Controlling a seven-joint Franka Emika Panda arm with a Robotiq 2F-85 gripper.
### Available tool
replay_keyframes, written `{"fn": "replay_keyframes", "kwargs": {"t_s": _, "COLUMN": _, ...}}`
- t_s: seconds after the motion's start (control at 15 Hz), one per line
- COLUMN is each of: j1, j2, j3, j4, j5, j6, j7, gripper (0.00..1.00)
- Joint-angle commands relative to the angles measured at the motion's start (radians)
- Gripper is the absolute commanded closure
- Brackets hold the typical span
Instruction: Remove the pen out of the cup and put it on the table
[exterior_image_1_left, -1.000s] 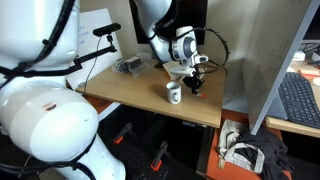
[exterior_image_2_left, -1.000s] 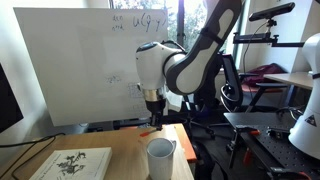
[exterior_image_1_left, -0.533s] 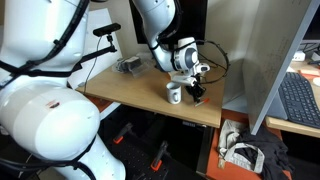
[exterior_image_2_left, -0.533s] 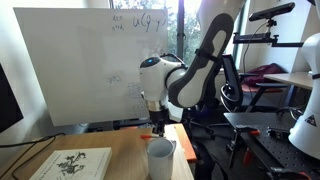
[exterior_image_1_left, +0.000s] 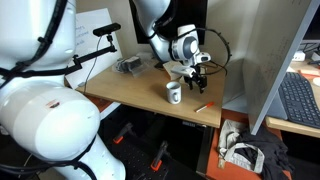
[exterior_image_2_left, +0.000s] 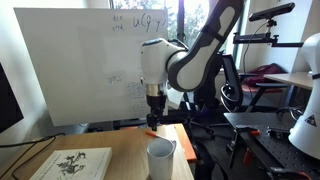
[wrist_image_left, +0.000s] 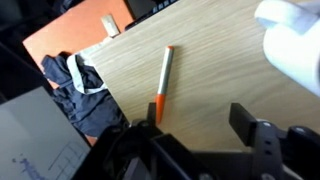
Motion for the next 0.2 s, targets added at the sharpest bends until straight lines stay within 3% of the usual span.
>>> {"fn": "replay_keyframes", "kwargs": {"t_s": 0.0, "j1": -0.01, "j2": -0.151, "j3": 0.018, "j4": -0.103, "j5": 0.029, "j6": -0.03, "j7": -0.013, "gripper": 0.0}}
{"fn": "replay_keyframes", "kwargs": {"t_s": 0.13, "j1": -0.003, "j2": -0.208, "j3": 0.016, "j4": -0.134, "j5": 0.004, "j6": -0.06, "j7": 0.003, "gripper": 0.0}}
